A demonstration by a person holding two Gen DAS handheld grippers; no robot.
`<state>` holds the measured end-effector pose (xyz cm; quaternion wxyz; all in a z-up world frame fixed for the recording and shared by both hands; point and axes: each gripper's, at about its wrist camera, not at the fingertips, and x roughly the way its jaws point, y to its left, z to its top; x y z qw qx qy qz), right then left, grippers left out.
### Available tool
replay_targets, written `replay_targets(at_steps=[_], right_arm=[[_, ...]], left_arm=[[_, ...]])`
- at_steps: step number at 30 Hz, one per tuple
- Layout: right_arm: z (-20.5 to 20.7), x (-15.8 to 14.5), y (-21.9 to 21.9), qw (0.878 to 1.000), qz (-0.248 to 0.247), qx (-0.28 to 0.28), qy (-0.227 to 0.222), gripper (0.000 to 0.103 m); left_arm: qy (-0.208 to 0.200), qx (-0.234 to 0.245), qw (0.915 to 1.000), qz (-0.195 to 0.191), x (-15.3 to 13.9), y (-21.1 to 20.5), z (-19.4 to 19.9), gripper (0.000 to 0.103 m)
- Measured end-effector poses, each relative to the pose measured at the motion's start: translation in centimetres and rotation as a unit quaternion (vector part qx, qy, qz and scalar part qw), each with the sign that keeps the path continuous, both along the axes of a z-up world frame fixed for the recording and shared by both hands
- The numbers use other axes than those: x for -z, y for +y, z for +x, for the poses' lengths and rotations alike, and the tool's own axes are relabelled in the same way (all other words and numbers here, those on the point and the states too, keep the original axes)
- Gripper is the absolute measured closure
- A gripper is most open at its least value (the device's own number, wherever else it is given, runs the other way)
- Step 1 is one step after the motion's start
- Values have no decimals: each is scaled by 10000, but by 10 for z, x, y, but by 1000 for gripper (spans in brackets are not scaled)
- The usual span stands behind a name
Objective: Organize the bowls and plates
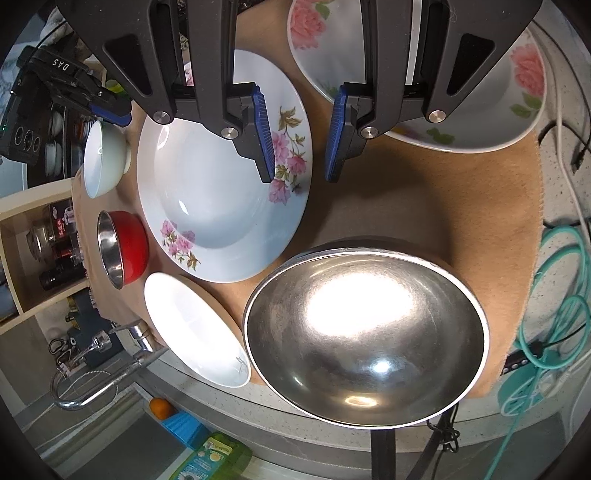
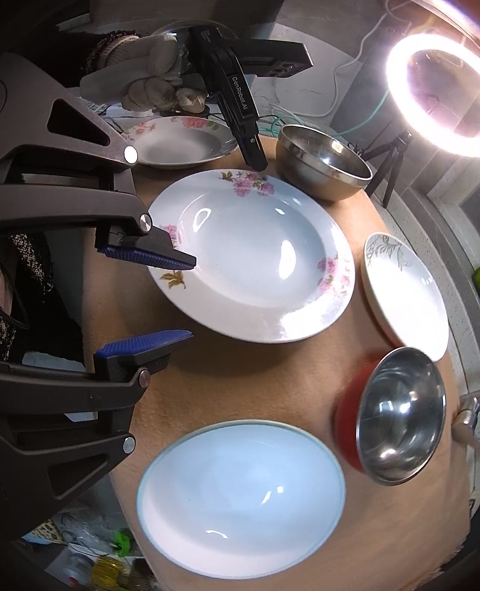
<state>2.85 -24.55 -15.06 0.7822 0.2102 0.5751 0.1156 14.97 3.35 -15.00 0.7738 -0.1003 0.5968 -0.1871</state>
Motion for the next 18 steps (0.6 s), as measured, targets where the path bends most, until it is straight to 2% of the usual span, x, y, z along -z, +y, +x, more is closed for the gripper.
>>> replay_targets(at_steps=[13, 18], right_arm=[[4, 18, -3, 9993, 194, 248, 183, 67], [7, 25, -2, 9987, 302, 286, 290, 67]], left_arm=[[148, 17, 9999, -8, 11, -6, 13, 77], [176, 50, 9998, -13, 13, -6, 14, 84]])
